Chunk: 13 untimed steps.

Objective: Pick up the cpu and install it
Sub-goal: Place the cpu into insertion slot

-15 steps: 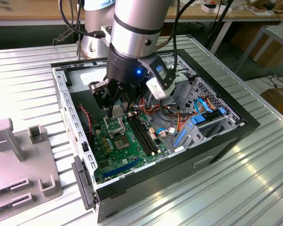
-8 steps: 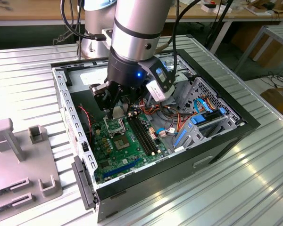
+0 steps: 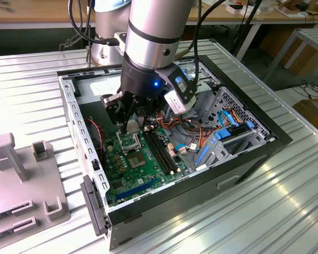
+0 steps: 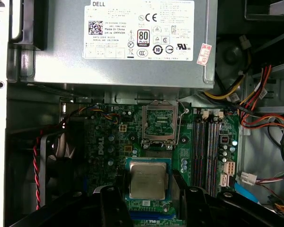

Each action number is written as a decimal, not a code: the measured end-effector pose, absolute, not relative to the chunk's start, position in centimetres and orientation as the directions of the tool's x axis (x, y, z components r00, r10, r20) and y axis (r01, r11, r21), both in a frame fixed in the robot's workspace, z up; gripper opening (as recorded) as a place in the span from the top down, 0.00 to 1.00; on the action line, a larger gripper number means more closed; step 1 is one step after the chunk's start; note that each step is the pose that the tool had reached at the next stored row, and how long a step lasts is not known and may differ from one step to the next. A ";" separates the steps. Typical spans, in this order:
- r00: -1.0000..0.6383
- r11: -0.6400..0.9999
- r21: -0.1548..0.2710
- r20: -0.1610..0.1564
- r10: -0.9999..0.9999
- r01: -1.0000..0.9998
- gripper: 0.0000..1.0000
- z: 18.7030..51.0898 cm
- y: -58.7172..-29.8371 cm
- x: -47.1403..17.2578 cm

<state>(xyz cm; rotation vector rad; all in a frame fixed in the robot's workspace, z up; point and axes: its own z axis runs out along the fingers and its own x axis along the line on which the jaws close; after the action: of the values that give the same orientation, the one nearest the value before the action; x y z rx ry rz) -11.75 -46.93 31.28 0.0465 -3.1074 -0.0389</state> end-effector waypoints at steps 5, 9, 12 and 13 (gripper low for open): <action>-0.999 0.999 0.026 0.033 -0.027 -0.026 0.53 30.6 -46.9 -11.7; -0.999 1.000 0.025 0.033 -0.016 -0.015 0.53 29.7 -47.1 -11.6; -0.999 1.000 0.026 0.033 -0.015 -0.014 0.53 29.1 -47.1 -11.1; -0.999 1.000 0.026 0.033 -0.015 -0.014 0.53 28.9 -47.1 -10.9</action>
<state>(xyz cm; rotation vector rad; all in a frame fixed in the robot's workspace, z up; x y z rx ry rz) -10.90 -47.07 28.87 0.0230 -3.1080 -0.0394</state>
